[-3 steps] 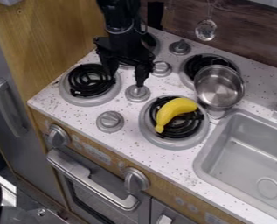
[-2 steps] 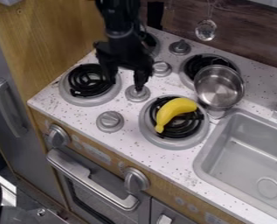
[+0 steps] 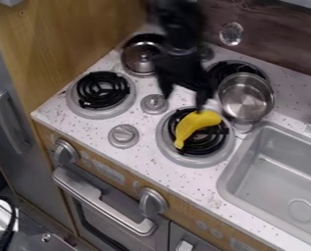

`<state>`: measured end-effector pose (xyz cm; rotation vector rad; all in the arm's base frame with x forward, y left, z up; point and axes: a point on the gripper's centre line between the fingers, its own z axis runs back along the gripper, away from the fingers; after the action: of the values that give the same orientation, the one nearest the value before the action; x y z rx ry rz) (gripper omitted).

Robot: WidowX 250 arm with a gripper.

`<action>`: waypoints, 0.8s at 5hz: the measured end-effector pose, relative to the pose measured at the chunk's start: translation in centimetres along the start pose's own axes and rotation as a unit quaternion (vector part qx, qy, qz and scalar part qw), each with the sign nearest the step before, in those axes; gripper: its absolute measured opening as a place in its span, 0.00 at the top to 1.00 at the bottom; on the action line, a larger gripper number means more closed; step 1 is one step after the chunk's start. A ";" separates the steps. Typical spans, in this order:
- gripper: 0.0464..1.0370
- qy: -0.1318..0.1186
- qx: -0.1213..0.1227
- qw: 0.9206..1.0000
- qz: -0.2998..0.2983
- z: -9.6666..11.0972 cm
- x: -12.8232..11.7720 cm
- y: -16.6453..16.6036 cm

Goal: Put the pot in the bottom left of the burner

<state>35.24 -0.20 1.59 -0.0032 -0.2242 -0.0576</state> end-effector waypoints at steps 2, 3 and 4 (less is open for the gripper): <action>0.04 -0.046 -0.035 0.993 -0.100 -1.3 3.8 -8.8; 0.04 -0.067 -0.016 0.993 -0.098 -3.8 5.4 -9.8; 0.04 -0.093 0.013 0.993 -0.071 -5.1 7.9 -8.9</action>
<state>43.53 -9.56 -1.65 0.0329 -0.4107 -0.1962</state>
